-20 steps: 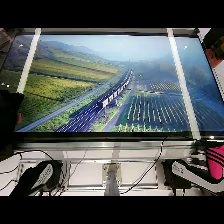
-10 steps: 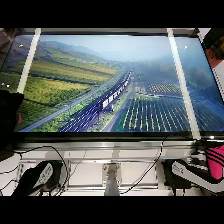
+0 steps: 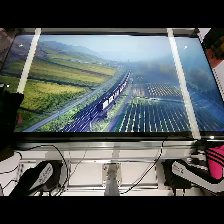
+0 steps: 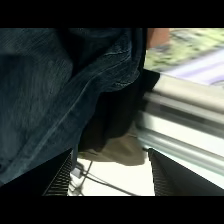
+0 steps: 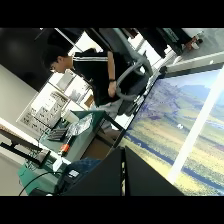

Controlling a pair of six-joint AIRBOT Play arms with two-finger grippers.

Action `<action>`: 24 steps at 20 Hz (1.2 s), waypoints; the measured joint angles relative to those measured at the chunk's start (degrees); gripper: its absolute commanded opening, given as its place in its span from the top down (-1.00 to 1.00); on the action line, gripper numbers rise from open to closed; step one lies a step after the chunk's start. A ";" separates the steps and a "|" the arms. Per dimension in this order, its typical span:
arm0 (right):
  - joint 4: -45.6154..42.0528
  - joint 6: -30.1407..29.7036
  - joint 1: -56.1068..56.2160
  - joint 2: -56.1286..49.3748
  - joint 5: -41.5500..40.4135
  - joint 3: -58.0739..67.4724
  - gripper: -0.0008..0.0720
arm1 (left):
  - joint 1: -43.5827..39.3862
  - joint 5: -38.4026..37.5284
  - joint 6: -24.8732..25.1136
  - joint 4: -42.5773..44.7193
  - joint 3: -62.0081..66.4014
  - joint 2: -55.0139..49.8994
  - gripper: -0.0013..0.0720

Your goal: Fold the clothes and pants, and hang the long-sleeved shirts on hangers.

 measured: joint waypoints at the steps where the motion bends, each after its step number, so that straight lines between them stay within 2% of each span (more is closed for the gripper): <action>1: 0.00 -0.02 0.00 0.00 -0.04 0.00 0.91 | 0.00 0.22 0.96 0.66 -0.02 -1.25 -0.49; 8: 0.02 -0.02 0.00 0.00 -0.24 0.00 0.91 | 1.81 3.48 2.89 5.18 -0.04 -9.09 -0.49; 16: 0.04 -0.02 0.00 0.00 -0.37 0.00 0.91 | 8.46 11.67 3.28 6.32 -0.04 -12.96 -0.48; 21: 0.04 -0.02 0.00 0.00 -0.48 0.00 0.91 | 9.99 13.66 3.28 6.49 -0.04 -15.82 -0.47; 22: 0.04 -0.02 0.00 0.00 -0.48 0.00 0.91 | 10.12 13.84 3.30 6.51 -0.04 -16.26 -0.43; 23: 0.07 0.00 0.00 0.00 -0.48 0.00 0.91 | 10.19 14.05 3.28 6.51 -0.04 -16.65 -0.16; 24: 0.07 -0.02 0.00 0.00 -0.48 0.00 0.91 | 10.25 14.12 3.30 6.54 -0.04 -16.94 0.29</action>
